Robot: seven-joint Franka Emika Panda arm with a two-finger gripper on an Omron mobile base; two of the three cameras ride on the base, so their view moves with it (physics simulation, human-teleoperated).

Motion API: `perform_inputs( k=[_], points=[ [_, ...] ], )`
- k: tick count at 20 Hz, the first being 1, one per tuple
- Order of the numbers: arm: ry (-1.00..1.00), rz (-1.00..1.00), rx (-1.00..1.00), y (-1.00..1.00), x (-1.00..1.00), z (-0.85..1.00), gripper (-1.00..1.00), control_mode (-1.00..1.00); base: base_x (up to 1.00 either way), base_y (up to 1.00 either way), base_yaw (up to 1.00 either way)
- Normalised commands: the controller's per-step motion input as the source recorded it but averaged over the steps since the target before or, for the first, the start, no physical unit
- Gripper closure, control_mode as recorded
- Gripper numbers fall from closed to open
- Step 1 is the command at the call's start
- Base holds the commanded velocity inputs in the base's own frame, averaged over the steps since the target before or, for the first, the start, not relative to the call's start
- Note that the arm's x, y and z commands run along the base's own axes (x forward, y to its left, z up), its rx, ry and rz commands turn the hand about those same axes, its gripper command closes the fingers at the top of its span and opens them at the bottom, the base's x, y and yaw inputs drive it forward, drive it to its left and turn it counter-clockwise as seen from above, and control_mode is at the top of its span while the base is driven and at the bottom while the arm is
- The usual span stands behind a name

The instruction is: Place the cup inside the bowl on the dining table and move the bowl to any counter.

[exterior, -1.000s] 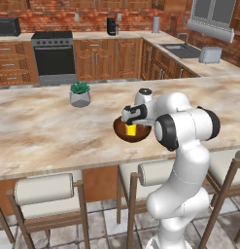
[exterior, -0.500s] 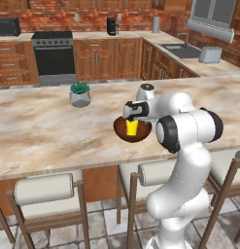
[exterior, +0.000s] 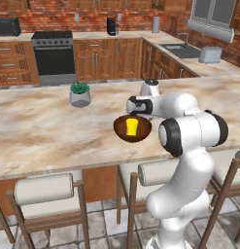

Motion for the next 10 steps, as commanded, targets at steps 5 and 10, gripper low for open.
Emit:
perform_inputs(
  k=[5, 10],
  points=[
    [0.00, 0.00, 0.00, -0.19, -0.09, 0.12, -1.00, -1.00, 0.00, 0.00, 0.00],
    [0.00, 0.05, 0.00, -0.42, 0.00, 0.03, -1.00, -1.00, 0.00, 0.00, 0.00]
  ],
)
